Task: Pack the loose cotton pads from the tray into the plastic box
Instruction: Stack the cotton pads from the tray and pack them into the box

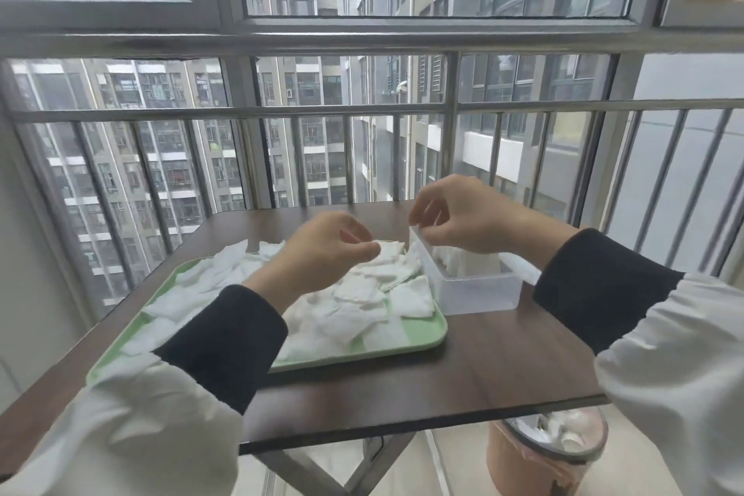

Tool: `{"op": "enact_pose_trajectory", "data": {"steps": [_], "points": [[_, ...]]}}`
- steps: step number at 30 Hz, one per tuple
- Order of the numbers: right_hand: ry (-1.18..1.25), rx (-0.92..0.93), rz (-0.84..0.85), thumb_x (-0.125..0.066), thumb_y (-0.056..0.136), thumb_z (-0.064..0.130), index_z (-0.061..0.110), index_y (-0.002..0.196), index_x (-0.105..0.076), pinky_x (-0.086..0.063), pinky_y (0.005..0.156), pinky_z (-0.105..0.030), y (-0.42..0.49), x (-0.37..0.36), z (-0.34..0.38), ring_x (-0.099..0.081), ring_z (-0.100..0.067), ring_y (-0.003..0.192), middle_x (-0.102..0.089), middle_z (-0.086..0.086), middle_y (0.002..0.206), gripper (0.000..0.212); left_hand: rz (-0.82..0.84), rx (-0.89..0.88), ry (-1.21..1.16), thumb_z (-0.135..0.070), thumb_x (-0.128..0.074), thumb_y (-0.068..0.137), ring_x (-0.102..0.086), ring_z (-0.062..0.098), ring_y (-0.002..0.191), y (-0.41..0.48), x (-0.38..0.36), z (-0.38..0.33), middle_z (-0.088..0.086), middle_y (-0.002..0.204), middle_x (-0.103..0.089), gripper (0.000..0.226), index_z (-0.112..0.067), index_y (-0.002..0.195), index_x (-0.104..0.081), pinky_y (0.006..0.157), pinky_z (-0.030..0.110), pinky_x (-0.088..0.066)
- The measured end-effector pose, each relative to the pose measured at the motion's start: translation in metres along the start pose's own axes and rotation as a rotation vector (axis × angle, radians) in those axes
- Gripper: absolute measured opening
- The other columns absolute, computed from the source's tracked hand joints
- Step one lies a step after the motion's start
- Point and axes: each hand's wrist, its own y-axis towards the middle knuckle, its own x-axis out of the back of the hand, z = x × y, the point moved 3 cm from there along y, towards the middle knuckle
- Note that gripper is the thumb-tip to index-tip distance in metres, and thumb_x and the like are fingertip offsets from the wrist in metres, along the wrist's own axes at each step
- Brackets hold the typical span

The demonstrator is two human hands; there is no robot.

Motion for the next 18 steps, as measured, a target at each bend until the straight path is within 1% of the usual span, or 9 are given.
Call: {"op": "enact_pose_trajectory", "data": {"steps": [3,5,7,9,10,12,15,17,18], "points": [[0.013,0.006,0.112,-0.073,0.089,0.013,0.023,0.099,-0.072,-0.059,0.068,-0.020,0.008,-0.026,0.019,-0.070,-0.002,0.075,-0.074,0.009,0.085,0.014,0.015,0.040,0.046,-0.030,-0.072,0.092,-0.070,0.008,0.084,-0.013,0.021,0.018,-0.008,0.091,-0.074,0.005,-0.031,0.090,-0.067,0.074,0.030,-0.057],[0.005,-0.004,0.190,-0.073,0.090,0.015,0.023,0.101,-0.072,-0.057,0.062,-0.017,0.014,-0.045,0.026,-0.070,0.000,0.071,-0.074,0.010,0.087,0.014,0.015,0.076,0.062,-0.024,-0.071,0.092,-0.072,0.007,0.074,-0.020,0.030,0.031,-0.006,0.084,-0.076,0.009,-0.031,0.088,-0.068,0.064,0.027,-0.052],[-0.070,0.003,0.229,-0.073,0.090,0.017,0.023,0.103,-0.073,-0.054,0.064,-0.017,0.022,-0.065,0.031,-0.069,-0.002,0.078,-0.073,0.008,0.096,0.015,0.016,0.111,0.061,-0.019,-0.070,0.093,-0.073,0.007,0.070,-0.028,0.037,0.043,-0.006,0.081,-0.077,0.010,-0.028,0.089,-0.069,0.061,0.027,-0.049],[-0.178,-0.013,0.244,-0.073,0.089,0.024,0.017,0.102,-0.073,-0.056,0.075,-0.029,0.028,-0.082,0.032,-0.068,-0.015,0.089,-0.073,0.001,0.103,0.016,0.013,0.118,0.072,-0.016,-0.070,0.092,-0.073,0.010,0.070,-0.033,0.040,0.051,-0.006,0.080,-0.077,0.011,-0.027,0.088,-0.069,0.059,0.027,-0.049],[-0.213,-0.032,0.256,-0.073,0.088,0.029,0.010,0.099,-0.073,-0.056,0.077,-0.035,0.031,-0.091,0.034,-0.068,-0.023,0.090,-0.073,-0.006,0.102,0.022,0.005,0.120,0.082,-0.016,-0.070,0.092,-0.073,0.010,0.071,-0.036,0.042,0.055,-0.005,0.079,-0.077,0.012,-0.028,0.087,-0.069,0.058,0.029,-0.051],[-0.250,-0.058,0.273,-0.075,0.085,0.037,0.001,0.095,-0.072,-0.055,0.075,-0.040,0.033,-0.102,0.034,-0.067,-0.033,0.088,-0.073,-0.015,0.095,0.037,-0.023,0.109,0.100,-0.016,-0.071,0.090,-0.071,0.007,0.067,-0.039,0.044,0.058,-0.004,0.079,-0.076,0.014,-0.029,0.086,-0.069,0.063,0.033,-0.058],[-0.276,-0.062,0.258,-0.076,0.079,0.035,0.006,0.076,-0.070,-0.050,0.062,-0.036,0.037,-0.111,0.037,-0.063,-0.027,0.069,-0.070,-0.010,0.076,0.029,-0.053,0.095,0.090,-0.016,-0.072,0.088,-0.066,0.001,0.059,-0.041,0.047,0.063,-0.006,0.081,-0.074,0.013,-0.028,0.085,-0.070,0.067,0.031,-0.060],[-0.302,-0.058,0.255,-0.071,0.074,0.027,0.013,0.061,-0.055,-0.039,0.054,-0.033,0.039,-0.114,0.038,-0.048,-0.024,0.058,-0.056,-0.005,0.062,0.025,-0.055,0.090,0.068,-0.017,-0.073,0.087,-0.066,0.003,0.062,-0.040,0.046,0.064,-0.007,0.082,-0.074,0.011,-0.028,0.086,-0.071,0.067,0.029,-0.060],[-0.314,-0.057,0.257,-0.070,0.072,0.025,0.019,0.061,-0.052,-0.038,0.053,-0.030,0.039,-0.114,0.038,-0.048,-0.022,0.058,-0.053,0.000,0.063,0.022,-0.055,0.083,0.062,-0.018,-0.074,0.087,-0.066,0.002,0.062,-0.039,0.045,0.063,-0.007,0.082,-0.074,0.010,-0.028,0.085,-0.071,0.065,0.027,-0.059]]}}
